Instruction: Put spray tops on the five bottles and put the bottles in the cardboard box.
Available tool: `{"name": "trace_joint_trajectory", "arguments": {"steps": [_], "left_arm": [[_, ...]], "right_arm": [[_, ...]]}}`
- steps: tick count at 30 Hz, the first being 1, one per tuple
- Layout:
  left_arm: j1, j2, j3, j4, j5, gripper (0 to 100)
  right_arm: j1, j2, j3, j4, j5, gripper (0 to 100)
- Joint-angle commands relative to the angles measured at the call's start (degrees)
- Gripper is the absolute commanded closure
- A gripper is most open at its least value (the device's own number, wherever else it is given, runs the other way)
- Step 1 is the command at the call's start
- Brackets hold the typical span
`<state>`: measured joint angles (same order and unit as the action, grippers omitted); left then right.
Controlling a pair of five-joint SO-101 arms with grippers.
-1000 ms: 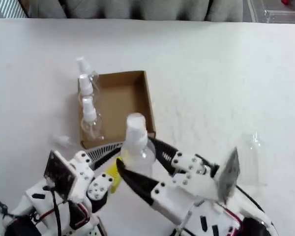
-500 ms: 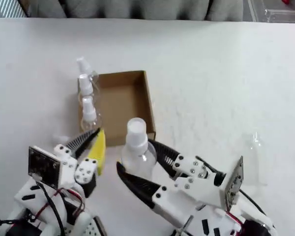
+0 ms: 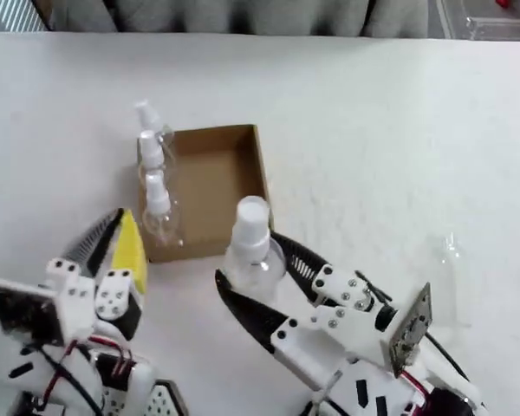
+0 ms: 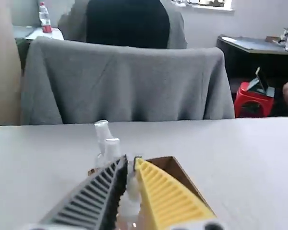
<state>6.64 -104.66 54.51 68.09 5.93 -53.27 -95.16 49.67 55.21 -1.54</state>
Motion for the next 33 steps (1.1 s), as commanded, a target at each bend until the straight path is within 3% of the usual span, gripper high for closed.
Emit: {"name": "trace_joint_trajectory", "arguments": {"steps": [1, 12, 19, 26, 33], "left_arm": [[-5.4, 0.0, -6.0, -1.1, 0.1, 96], [-22.5, 0.1, -6.0, -2.1, 0.2, 96], [-36.9, 0.3, 3.5, -12.6, 0.4, 96], [-38.1, 0.3, 16.2, -17.0, 0.3, 96], [-38.2, 0.2, 24.0, -16.5, 0.4, 96]], "right_arm": [[2.2, 1.1, -0.4, -0.3, 0.7, 98.4], [14.5, 14.8, -0.4, -7.6, 0.6, 98.4], [23.3, 25.1, 2.1, -14.5, 0.3, 98.4], [31.3, 37.3, 9.1, -32.1, 0.7, 98.4], [32.7, 53.0, 9.2, -48.0, 0.3, 98.4]]}}
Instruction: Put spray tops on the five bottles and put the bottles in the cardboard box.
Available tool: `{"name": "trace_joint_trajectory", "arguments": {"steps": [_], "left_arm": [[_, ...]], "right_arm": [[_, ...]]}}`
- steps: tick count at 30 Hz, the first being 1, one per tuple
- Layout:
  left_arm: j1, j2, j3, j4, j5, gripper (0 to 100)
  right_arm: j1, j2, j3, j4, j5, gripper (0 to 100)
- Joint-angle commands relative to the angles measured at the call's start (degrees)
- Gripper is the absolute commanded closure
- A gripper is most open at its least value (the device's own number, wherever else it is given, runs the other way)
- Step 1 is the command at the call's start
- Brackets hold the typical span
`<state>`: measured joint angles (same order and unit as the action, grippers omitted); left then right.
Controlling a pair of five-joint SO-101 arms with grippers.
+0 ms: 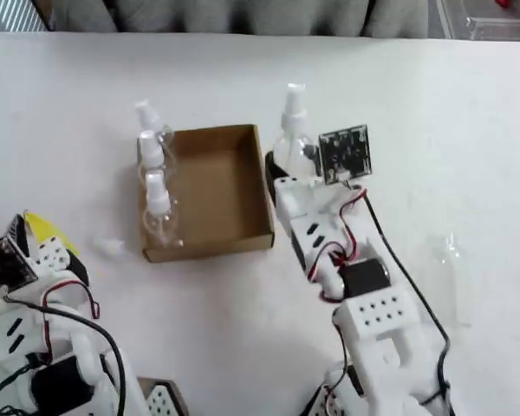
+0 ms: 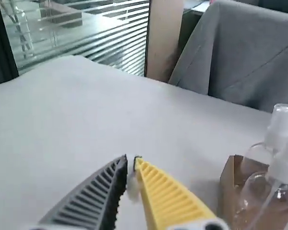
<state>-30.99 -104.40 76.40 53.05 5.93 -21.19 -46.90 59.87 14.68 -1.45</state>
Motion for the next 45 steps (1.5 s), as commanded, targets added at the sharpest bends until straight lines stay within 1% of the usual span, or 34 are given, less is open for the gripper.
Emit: {"name": "trace_joint_trajectory", "arguments": {"steps": [1, 6, 8, 11, 15, 18, 23, 26, 28, 32, 34, 38, 40, 42, 45], "left_arm": [[-0.6, 0.0, 3.3, -1.5, 0.3, 96], [-0.6, 0.0, 9.6, -1.7, 0.2, 96], [-0.6, -0.1, 11.8, -1.9, 0.4, 96], [-0.5, -0.4, 14.7, -2.0, 0.4, 96], [-0.5, -0.4, 18.1, -5.3, 0.4, 96], [-0.5, -0.4, 19.0, -5.7, 0.5, 96], [-0.2, -0.4, 19.0, -5.6, 0.5, 96], [0.1, -0.4, 18.9, -5.6, 0.5, 96], [1.5, -0.4, 18.8, -6.2, 0.5, 96], [2.3, -0.4, 16.4, -11.5, 0.5, 95], [3.3, -0.4, 13.4, -12.1, 1.5, 95], [10.4, -0.1, 5.0, -7.9, 10.4, 96], [16.4, -0.1, 0.0, -4.0, 11.3, 96], [24.0, -0.1, -4.5, -0.9, 11.3, 96], [35.6, -0.1, -10.1, 1.2, 11.3, 96]], "right_arm": [[0.6, 7.0, -1.0, -10.2, 0.2, 98.4], [0.6, 17.5, -1.2, -23.4, 0.2, 98.4], [0.6, 21.7, -2.7, -26.5, 0.1, 98.4], [0.6, 27.5, -6.9, -27.8, -0.2, 98.4], [0.6, 34.3, -13.8, -27.7, -4.1, 98.4], [0.4, 36.7, -16.3, -27.5, -4.4, 98.4], [0.8, 32.6, -13.7, -24.7, -4.2, 98.4], [0.7, 26.7, -10.8, -22.0, -4.2, 98.4], [0.4, 21.7, -9.1, -19.7, -4.0, 98.4], [-0.4, 9.9, -7.5, -12.2, -3.9, 98.4], [-1.3, 3.7, -7.5, -7.6, -3.9, 98.4], [-4.9, -8.7, -7.6, -1.5, -3.9, 98.4], [-7.2, -14.5, -7.6, 0.4, -3.8, 98.4], [-9.3, -19.5, -7.7, 0.7, -3.8, 98.4], [-12.1, -24.2, -11.6, 1.7, -3.8, 98.4]]}}
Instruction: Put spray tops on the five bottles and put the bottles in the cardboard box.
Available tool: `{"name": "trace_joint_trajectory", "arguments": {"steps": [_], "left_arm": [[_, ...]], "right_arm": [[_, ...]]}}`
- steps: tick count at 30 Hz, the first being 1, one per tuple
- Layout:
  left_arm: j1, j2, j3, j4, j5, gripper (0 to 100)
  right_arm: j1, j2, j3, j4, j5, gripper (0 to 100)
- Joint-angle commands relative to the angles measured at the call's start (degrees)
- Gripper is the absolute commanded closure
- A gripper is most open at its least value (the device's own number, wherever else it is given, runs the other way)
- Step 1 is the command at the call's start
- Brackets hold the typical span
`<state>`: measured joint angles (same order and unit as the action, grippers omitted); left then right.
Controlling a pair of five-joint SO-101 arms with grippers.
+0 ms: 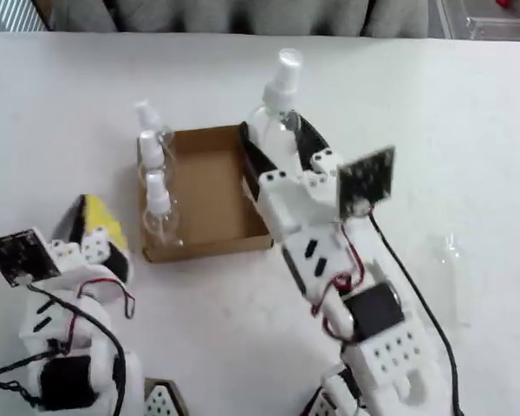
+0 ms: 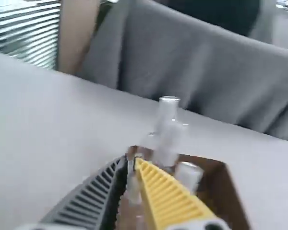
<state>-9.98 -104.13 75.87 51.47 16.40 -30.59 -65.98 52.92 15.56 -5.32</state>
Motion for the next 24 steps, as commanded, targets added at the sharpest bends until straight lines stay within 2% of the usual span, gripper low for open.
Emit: {"name": "trace_joint_trajectory", "arguments": {"steps": [1, 8, 10, 14, 19, 24], "left_arm": [[18.6, -0.4, -11.6, 3.7, 0.9, 96], [48.1, -0.7, -23.9, 12.3, 0.6, 96], [54.3, -0.7, -25.5, 12.8, 0.5, 96], [57.5, -0.7, -25.9, 14.4, -1.0, 96], [62.7, -0.7, -25.2, 15.6, -17.7, 96], [63.1, -0.7, -25.3, 15.6, -19.5, 96]], "right_arm": [[-3.5, -5.8, -6.8, 1.3, 0.1, 98.4], [-10.2, -2.3, -22.5, 10.6, 0.1, 98.4], [-11.5, -0.1, -26.4, 13.0, -0.2, 98.4], [-14.7, 3.2, -32.2, 16.0, -0.4, 98.4], [-20.4, 5.2, -34.3, 17.5, -0.4, 98.4], [-24.1, 6.8, -34.0, 18.3, -0.4, 98.4]]}}
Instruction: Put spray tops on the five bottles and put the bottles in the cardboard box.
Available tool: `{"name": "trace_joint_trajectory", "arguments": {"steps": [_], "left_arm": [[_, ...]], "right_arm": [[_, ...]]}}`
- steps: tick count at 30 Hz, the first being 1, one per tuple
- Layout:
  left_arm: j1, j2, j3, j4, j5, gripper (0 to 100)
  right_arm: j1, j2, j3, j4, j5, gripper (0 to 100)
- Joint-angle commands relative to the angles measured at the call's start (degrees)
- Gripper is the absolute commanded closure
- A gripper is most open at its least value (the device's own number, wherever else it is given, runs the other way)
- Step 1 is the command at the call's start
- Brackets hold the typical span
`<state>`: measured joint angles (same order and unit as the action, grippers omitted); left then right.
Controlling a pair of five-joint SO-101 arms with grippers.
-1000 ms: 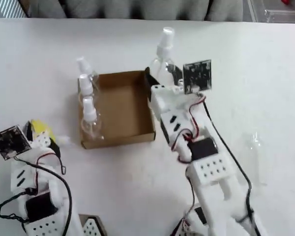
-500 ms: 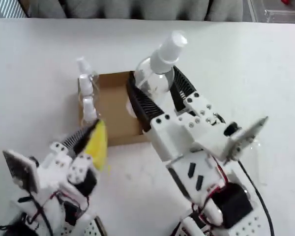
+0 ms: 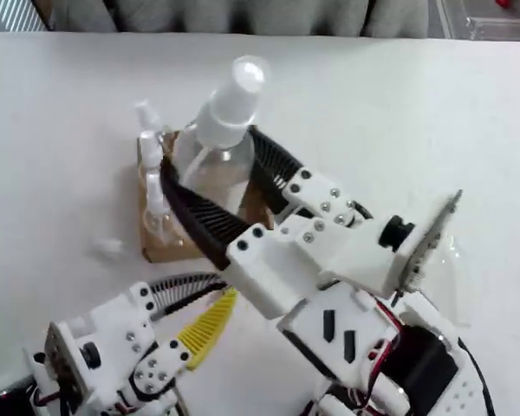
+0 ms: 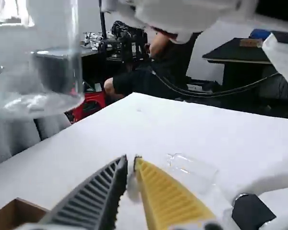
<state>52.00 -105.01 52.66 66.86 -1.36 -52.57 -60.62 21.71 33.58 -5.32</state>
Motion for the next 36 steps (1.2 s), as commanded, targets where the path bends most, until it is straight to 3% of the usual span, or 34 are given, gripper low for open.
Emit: {"name": "trace_joint_trajectory", "arguments": {"steps": [1, 11, 17, 30, 36], "left_arm": [[1.1, 0.2, -1.9, 0.3, -1.8, 96], [-0.8, 0.2, -2.4, -0.4, -7.4, 96], [-9.0, 0.2, -1.8, -8.5, -7.0, 96], [-9.8, 0.2, -1.8, -8.7, -6.9, 96], [-15.1, 0.2, -1.8, -8.7, -6.9, 96]], "right_arm": [[-2.8, 2.1, -2.8, 0.3, -0.5, 98.4], [-5.8, 11.3, -2.9, -2.1, -0.6, 98.4], [-10.1, 7.7, -2.8, 4.6, -0.6, 98.4], [-10.2, -0.7, -2.5, 12.6, -0.5, 98.4], [-8.7, -1.9, -2.4, 16.8, -0.2, 98.4]]}}
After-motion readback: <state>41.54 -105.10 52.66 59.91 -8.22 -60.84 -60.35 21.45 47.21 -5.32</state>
